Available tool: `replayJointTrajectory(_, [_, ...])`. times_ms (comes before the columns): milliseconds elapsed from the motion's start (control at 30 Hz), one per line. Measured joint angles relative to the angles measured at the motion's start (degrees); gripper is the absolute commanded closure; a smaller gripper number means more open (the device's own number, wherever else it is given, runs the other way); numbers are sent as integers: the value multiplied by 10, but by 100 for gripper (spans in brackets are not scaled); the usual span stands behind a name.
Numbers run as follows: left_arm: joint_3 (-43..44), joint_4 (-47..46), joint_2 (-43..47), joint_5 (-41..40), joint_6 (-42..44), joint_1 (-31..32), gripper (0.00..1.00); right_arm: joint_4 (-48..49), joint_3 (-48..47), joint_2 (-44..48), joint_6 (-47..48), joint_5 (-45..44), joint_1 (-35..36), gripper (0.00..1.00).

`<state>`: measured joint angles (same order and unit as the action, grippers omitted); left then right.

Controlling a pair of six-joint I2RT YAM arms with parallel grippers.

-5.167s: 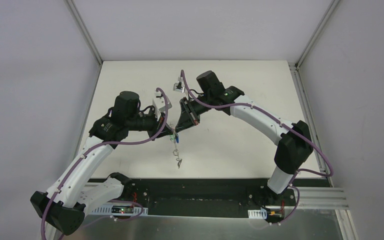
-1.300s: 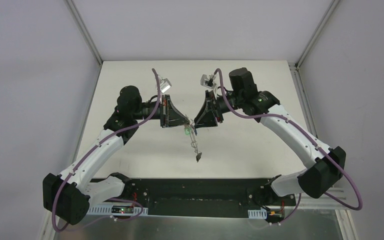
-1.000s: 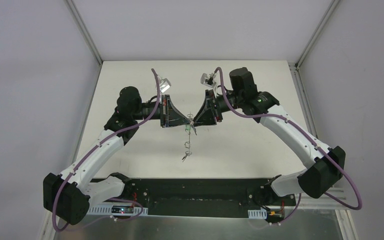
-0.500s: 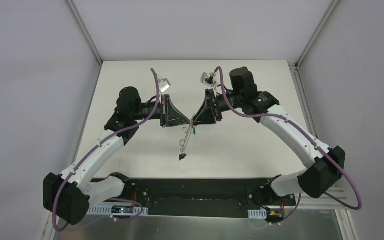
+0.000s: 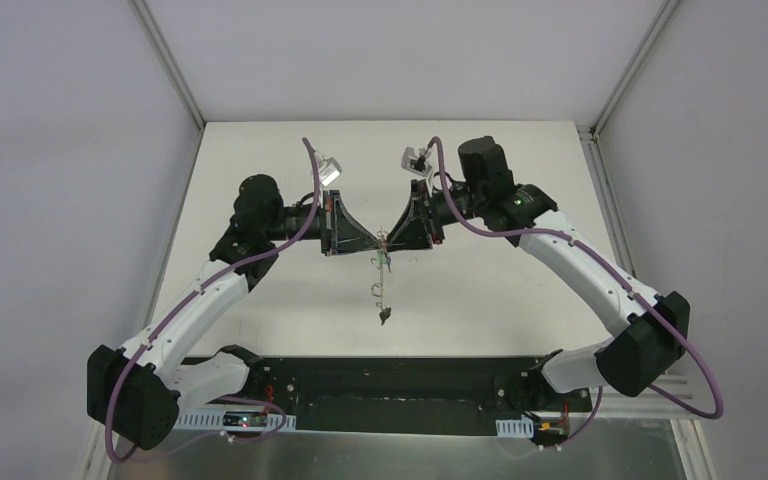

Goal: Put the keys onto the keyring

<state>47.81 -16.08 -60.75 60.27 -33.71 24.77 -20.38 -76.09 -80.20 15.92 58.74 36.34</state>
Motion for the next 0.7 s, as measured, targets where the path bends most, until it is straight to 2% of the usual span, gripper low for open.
replayJointTrajectory(333, [0, -9, 0, 0, -2, 0, 100, 13, 7, -1, -13, 14, 0, 81])
replayJointTrajectory(700, [0, -10, 0, 3, -2, 0, 100, 22, 9, -11, -24, 31, 2, 86])
